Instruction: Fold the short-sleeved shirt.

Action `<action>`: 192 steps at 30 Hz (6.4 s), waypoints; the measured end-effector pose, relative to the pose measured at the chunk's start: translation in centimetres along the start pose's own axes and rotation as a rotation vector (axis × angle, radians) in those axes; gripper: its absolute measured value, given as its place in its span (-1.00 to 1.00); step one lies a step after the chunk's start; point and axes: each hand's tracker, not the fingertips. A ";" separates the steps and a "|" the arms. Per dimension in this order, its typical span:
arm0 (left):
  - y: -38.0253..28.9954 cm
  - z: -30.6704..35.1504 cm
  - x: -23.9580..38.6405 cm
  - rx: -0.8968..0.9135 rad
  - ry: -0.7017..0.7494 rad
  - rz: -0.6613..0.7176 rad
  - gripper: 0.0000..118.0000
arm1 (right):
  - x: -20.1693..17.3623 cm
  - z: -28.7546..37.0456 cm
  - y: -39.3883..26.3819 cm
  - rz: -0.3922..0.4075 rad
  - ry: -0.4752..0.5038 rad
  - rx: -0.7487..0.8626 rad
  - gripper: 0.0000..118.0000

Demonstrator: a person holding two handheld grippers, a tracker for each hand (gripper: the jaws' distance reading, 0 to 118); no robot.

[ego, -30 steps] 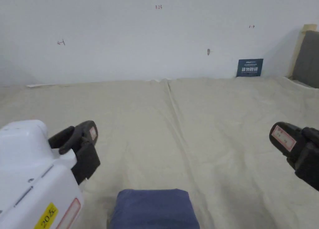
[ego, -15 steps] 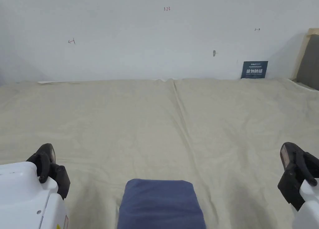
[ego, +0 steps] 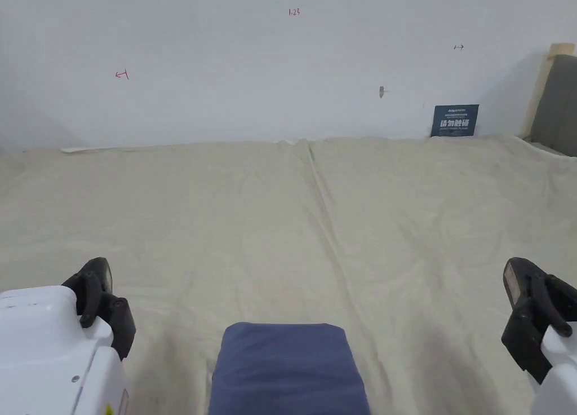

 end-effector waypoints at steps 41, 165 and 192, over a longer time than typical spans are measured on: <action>-19.4 -19.4 1.1 -1.271 -0.953 0.920 1.00 | -7.9 -16.1 -12.7 -0.014 0.465 -1.087 -1.00; 5.0 2.2 6.5 0.108 -0.023 -0.180 1.00 | -3.9 0.7 4.5 0.054 0.110 -0.031 1.00; 5.9 3.6 5.4 0.026 0.055 -0.032 1.00 | -4.4 0.8 4.4 0.043 0.118 -0.026 1.00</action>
